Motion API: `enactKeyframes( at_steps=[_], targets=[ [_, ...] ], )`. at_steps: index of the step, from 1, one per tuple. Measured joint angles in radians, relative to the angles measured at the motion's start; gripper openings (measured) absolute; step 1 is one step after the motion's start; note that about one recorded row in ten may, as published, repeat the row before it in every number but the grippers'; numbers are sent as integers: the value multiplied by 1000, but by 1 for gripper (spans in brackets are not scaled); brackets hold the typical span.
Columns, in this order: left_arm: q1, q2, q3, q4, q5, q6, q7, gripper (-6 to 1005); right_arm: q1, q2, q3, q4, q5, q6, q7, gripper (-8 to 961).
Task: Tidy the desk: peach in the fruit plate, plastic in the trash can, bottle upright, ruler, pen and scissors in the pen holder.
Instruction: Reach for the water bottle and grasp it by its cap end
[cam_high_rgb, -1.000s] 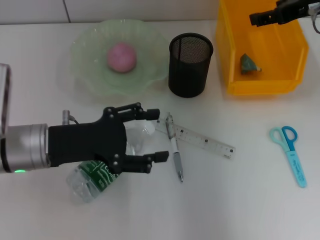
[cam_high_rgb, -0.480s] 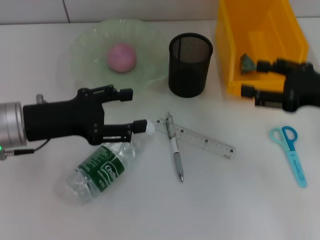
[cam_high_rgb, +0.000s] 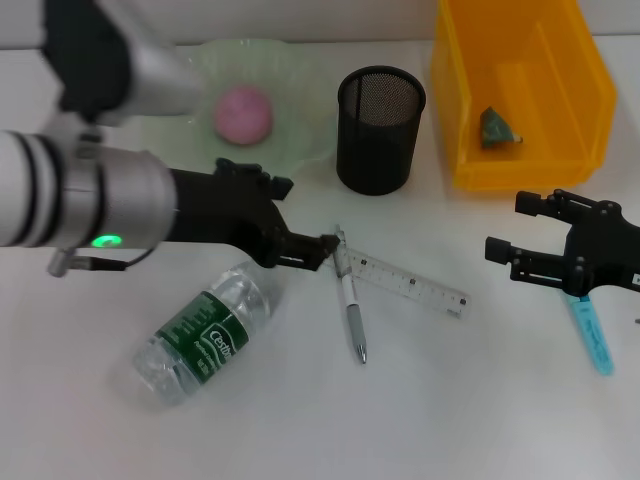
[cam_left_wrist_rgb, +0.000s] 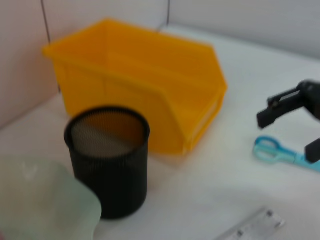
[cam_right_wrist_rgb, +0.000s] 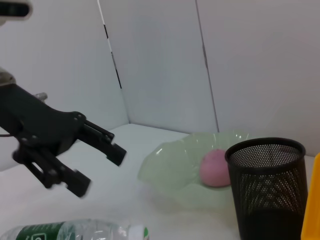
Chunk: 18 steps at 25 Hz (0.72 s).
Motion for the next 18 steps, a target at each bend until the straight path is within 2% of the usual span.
enactKeyframes(
  at_steps=[1, 2, 3, 4, 5, 8, 10, 18],
  targets=[
    [-15, -1, 216, 161, 295, -88, -334, 822, 0, 0, 0, 3, -2, 0, -6, 809],
    [-46, -2, 293, 188, 415, -95, -477, 822, 0, 0, 0, 5, -3, 0, -9, 809],
    [-63, -2, 330, 191, 463, -96, -534, 822, 1, 0, 0, 9, -4, 1, -10, 809],
    [-63, -2, 330, 191, 463, -96, -534, 822, 2, -1, 0, 12, -4, 2, -10, 809],
    [-97, -3, 396, 182, 556, -101, -632, 822, 3, -1, 0, 16, -5, 4, -10, 809],
    [-122, -6, 437, 145, 606, -114, -675, 821, 6, -1, 0, 27, -5, 7, -11, 809],
    [-122, -6, 437, 145, 606, -114, -675, 821, 8, -2, 0, 38, -5, 9, -12, 809],
    [-146, -7, 443, 29, 616, -188, -703, 820, 20, -3, -6, 71, -17, 25, -13, 808]
  ],
)
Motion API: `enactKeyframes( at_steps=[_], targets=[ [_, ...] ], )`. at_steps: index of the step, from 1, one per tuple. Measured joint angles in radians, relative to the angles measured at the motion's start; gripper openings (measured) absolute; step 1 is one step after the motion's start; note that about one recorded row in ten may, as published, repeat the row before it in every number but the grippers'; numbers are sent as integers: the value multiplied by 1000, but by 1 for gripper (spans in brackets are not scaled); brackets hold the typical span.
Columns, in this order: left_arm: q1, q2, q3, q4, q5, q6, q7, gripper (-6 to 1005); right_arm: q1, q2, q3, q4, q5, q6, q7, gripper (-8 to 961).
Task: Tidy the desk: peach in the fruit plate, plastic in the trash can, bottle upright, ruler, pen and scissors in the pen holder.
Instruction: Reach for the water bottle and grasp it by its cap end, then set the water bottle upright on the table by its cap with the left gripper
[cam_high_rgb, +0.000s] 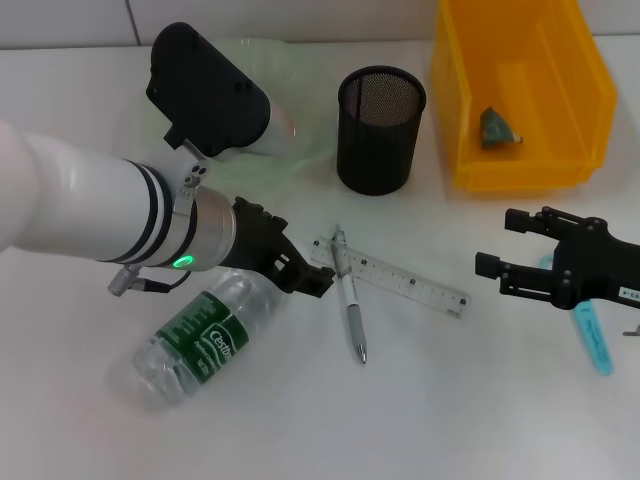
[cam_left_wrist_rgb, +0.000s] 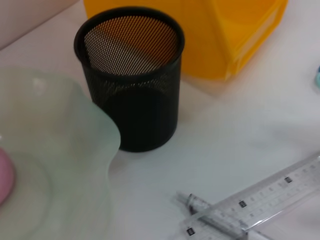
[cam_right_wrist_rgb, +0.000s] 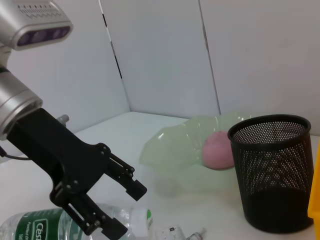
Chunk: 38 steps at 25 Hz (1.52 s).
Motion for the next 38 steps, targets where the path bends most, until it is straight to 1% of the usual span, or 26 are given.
enactKeyframes(
  at_steps=[2, 3, 6, 8, 9, 12, 13, 16, 22, 25, 30, 33, 35, 38],
  targets=[
    [0, 0, 0, 0, 0, 0, 0, 820, 0, 0, -2, 0, 0, 5, 0, 808],
    [-12, 1, -4, -42, 2, -23, 5, 820, 0, 1, -3, 2, -1, 10, 0, 808],
    [-15, 1, -4, -51, 3, -26, 5, 820, 0, 1, -5, 7, -1, 21, 0, 808],
    [-22, 1, -5, -69, 6, -32, 6, 820, 0, 1, -5, 8, -2, 22, -1, 807],
    [-33, 1, -6, -97, 9, -38, 6, 820, 0, 1, -5, 9, -2, 22, -1, 807],
    [-39, 1, -5, -112, 9, -44, 7, 819, 0, 1, -5, 10, -2, 22, -1, 807],
    [-54, 2, -6, -143, 10, -49, 8, 819, 0, 2, -5, 10, -2, 23, -1, 807],
    [-72, 1, -5, -171, 10, -55, 8, 819, 0, 2, -5, 11, -2, 24, -1, 807],
    [-79, 0, -4, -177, 10, -63, 9, 818, 0, 1, -5, 14, -2, 33, -1, 806],
    [-94, 0, -11, -193, 9, -56, 13, 818, 0, 0, -5, 14, -2, 34, 2, 806],
    [-117, 0, -28, -209, 3, -26, 16, 603, 9, 0, 1, 24, -24, 36, 7, 806],
    [-115, 1, -39, -190, 3, -8, 16, 553, 12, 0, 2, 29, -28, 36, 8, 805],
    [-97, 4, -45, -144, 3, 9, 16, 520, 12, 0, 3, 29, -28, 36, 8, 805],
    [-49, 8, -56, -46, 3, 45, 33, 470, 11, 0, 4, 30, -29, 36, 9, 805]
  ],
)
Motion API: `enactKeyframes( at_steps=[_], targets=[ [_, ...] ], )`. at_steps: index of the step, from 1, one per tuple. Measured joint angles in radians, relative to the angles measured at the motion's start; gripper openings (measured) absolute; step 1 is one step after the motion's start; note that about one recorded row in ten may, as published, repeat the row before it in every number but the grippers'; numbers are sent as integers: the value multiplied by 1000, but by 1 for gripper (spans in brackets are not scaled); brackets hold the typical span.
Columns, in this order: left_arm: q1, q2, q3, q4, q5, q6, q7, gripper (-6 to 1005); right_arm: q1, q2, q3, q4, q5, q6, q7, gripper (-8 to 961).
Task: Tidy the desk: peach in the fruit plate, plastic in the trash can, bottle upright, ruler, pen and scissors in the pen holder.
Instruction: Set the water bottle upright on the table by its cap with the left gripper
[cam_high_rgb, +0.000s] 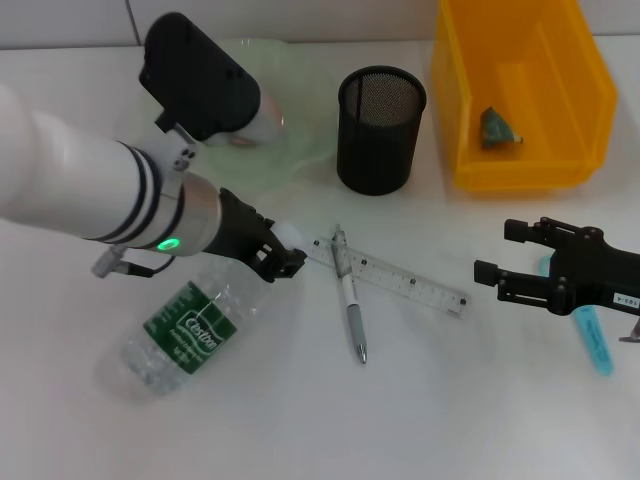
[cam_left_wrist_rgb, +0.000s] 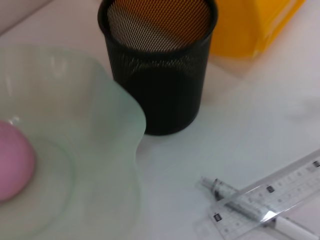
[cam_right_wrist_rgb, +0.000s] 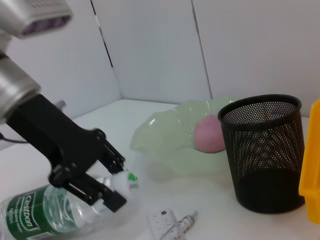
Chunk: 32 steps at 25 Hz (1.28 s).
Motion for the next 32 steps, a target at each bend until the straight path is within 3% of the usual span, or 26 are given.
enactKeyframes(
  at_steps=[3, 7, 15, 21, 25, 32],
  targets=[
    [50, 1, -42, 97, -13, 56, 58, 452, 0, 0, 0, 1, 0, -3, 3, 805],
    [123, 2, -163, 207, -105, 133, 176, 451, 3, 0, 0, -5, 0, -5, 13, 804],
    [232, 2, -355, 237, -327, 169, 411, 448, 20, -7, 0, -16, 0, -12, 44, 804],
    [249, 2, -392, 238, -342, 169, 436, 444, 34, -9, -8, -17, -1, -5, 58, 803],
    [255, 2, -483, 181, -458, 171, 551, 444, 40, -8, -4, -17, -19, -5, 68, 803],
    [253, 3, -527, 143, -492, 169, 590, 443, 41, -7, -3, -17, -25, -3, 70, 803]
  ],
)
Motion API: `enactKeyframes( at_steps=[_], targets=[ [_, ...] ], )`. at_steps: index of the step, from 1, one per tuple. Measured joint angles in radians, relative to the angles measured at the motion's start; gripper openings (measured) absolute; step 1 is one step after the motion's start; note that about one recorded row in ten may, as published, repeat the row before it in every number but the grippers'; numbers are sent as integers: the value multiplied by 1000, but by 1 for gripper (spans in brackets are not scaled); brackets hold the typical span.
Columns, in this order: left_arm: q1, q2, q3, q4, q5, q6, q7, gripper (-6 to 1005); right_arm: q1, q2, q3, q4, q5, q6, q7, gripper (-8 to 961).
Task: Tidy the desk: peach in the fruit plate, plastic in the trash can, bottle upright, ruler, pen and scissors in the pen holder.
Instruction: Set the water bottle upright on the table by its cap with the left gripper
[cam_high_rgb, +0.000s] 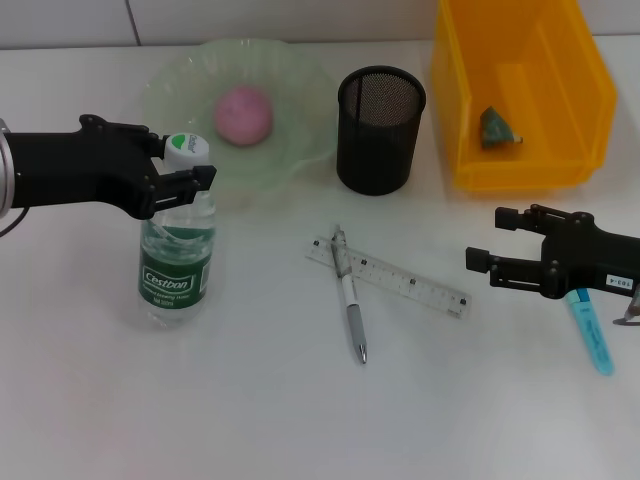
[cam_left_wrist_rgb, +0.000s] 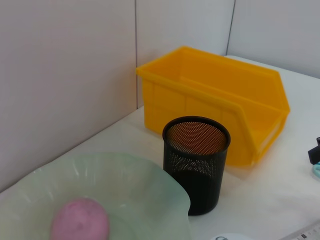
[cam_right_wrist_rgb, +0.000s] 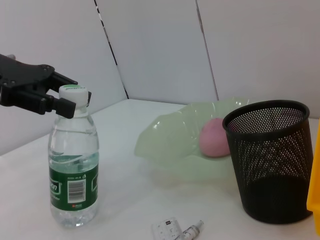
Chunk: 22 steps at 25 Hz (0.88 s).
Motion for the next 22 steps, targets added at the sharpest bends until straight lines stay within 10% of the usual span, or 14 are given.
enactKeyframes(
  at_steps=[22],
  targets=[
    [-27, -1, -10, -61, -56, -40, 56, 470, -2, 1, -4, 1, -2, 0, 0, 801]
  ],
)
